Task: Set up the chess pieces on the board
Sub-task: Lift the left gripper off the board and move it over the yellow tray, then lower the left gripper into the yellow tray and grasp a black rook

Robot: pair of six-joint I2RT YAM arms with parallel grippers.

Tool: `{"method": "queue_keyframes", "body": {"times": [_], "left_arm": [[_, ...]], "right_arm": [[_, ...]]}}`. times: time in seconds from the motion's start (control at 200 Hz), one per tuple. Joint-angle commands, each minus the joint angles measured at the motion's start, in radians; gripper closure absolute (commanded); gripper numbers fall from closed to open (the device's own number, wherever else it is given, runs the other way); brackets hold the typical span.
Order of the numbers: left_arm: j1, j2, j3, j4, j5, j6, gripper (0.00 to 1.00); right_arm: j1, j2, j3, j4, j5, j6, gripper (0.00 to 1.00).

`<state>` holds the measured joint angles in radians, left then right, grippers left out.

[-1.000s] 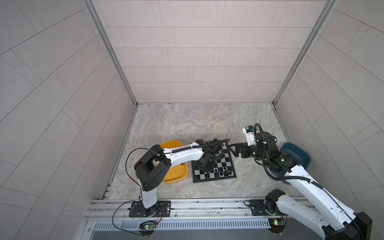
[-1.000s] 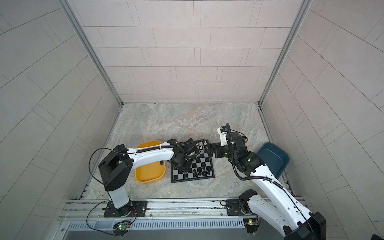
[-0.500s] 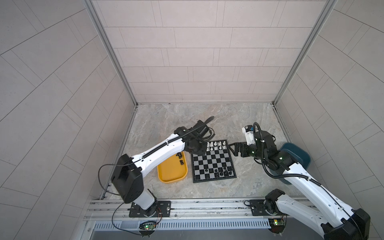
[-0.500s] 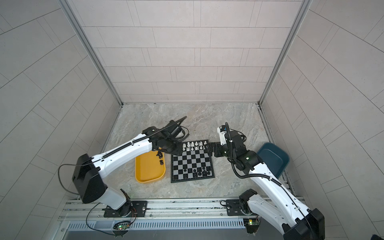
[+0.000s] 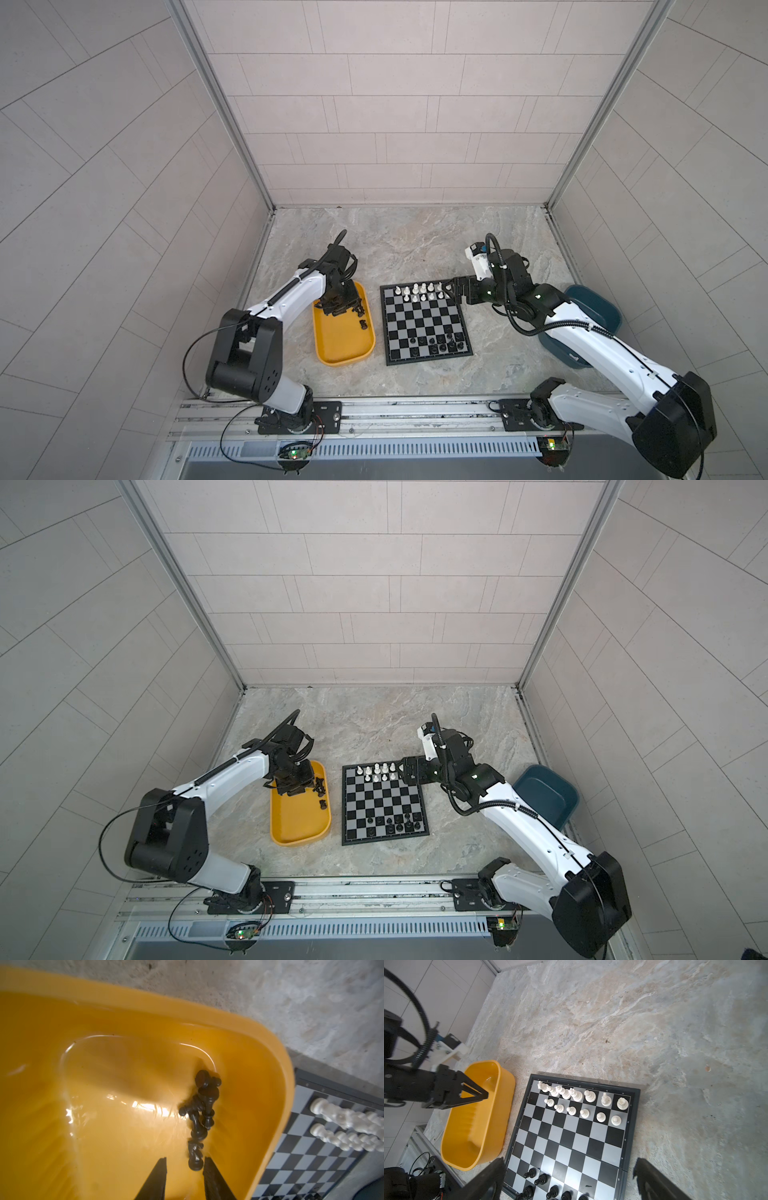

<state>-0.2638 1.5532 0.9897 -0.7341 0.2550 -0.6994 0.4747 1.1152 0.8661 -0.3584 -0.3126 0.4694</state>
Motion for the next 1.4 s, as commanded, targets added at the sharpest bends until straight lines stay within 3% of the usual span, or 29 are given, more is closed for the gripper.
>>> {"method": "queue_keyframes", "body": {"times": [0.0, 0.67, 1.021, 1.396], "left_arm": [[0.001, 0.044, 0.041, 0.03, 0.018, -0.019, 0.66], [-0.045, 0.138, -0.004, 0.085, 0.05, -0.129, 0.68], [-0.046, 0.083, 0.019, 0.007, 0.01, -0.072, 0.62], [-0.06, 0.063, 0.01, -0.028, 0.014, -0.069, 0.66]], "right_arm": [[0.005, -0.004, 0.015, 0.022, -0.014, -0.007, 0.02], [-0.006, -0.003, -0.003, 0.024, -0.014, -0.019, 0.02], [-0.01, -0.008, -0.015, 0.03, -0.016, -0.012, 0.02], [-0.012, -0.008, -0.021, 0.033, -0.021, -0.008, 0.02]]}}
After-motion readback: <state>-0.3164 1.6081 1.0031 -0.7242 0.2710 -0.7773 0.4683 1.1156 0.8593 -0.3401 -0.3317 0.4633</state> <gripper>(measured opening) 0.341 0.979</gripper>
